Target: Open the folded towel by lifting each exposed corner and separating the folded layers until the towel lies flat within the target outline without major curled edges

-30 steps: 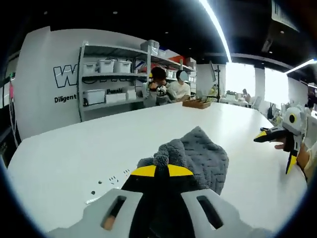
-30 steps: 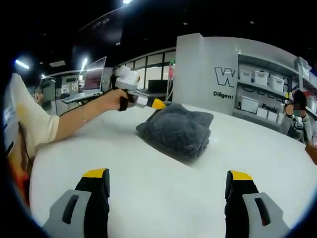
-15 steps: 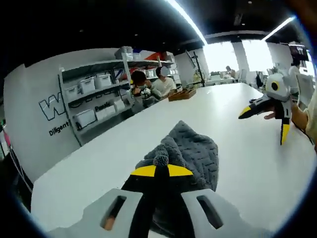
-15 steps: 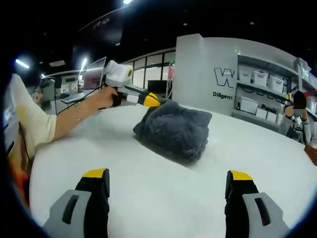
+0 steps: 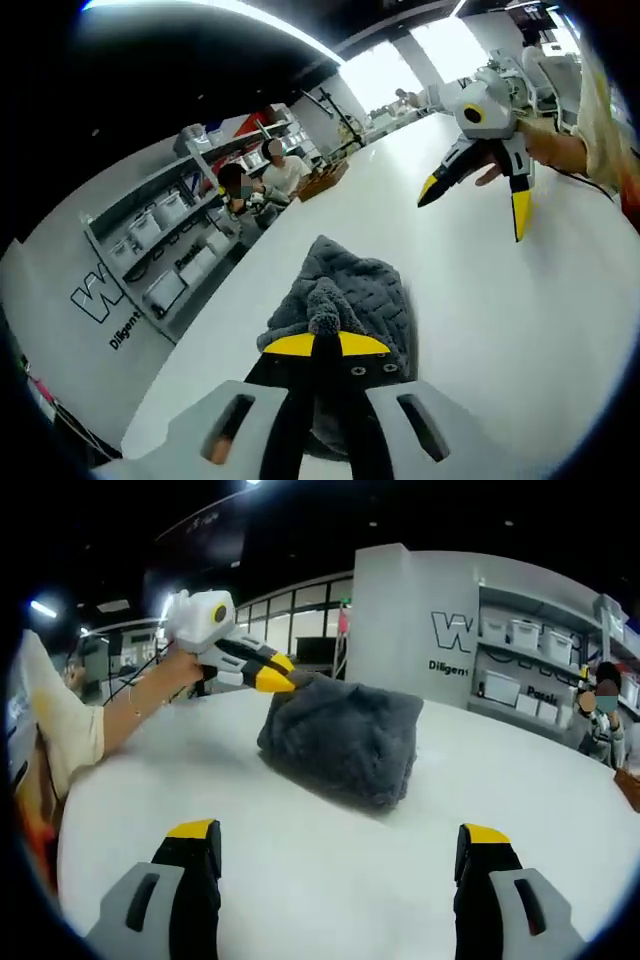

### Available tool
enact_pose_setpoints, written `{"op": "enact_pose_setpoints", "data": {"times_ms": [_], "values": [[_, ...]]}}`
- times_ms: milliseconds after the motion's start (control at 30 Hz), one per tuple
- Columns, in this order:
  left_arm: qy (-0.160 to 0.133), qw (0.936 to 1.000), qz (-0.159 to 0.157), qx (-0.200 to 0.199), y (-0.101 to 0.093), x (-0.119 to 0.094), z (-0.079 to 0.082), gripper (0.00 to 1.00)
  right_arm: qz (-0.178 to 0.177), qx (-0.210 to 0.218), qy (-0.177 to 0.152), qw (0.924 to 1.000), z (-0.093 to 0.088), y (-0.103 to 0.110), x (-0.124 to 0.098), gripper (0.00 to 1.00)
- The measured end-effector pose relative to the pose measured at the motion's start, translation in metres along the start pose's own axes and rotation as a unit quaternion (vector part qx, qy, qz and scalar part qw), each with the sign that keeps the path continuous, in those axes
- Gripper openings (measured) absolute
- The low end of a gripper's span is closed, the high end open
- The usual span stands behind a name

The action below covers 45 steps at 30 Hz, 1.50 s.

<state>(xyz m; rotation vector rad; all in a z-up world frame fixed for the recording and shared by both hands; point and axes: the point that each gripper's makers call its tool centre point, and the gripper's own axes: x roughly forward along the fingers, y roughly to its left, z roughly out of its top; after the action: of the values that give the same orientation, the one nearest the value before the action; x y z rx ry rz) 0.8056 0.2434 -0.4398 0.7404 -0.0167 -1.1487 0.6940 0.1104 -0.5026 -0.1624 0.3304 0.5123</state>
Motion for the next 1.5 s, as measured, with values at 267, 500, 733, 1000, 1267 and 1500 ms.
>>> {"op": "enact_pose_setpoints", "data": {"times_ms": [267,500,733,1000,1267,1500], "values": [[-0.006,0.9993,-0.035,-0.012,-0.022,-0.002,0.001,0.05,0.002,-0.008,0.002,1.0000,0.001,0.001,-0.001,0.99],[-0.016,0.9965,-0.070,-0.042,-0.043,-0.009,0.002,0.05,0.003,-0.015,-0.004,0.9999,0.006,0.003,-0.005,0.99],[-0.026,0.9915,-0.095,-0.085,-0.059,-0.018,-0.004,0.05,0.005,-0.020,-0.005,0.9998,0.007,0.004,-0.005,0.99],[-0.032,0.9840,-0.122,-0.126,-0.079,-0.028,-0.014,0.05,0.006,-0.023,-0.002,0.9997,0.006,0.005,-0.005,0.99],[-0.033,0.9770,-0.139,-0.158,-0.094,-0.032,-0.020,0.05,0.007,-0.026,0.002,0.9996,0.005,0.007,-0.004,0.99],[-0.022,0.9729,-0.156,-0.170,-0.115,-0.036,-0.027,0.05,0.008,-0.027,0.001,0.9996,0.006,0.007,-0.005,0.99]]}}
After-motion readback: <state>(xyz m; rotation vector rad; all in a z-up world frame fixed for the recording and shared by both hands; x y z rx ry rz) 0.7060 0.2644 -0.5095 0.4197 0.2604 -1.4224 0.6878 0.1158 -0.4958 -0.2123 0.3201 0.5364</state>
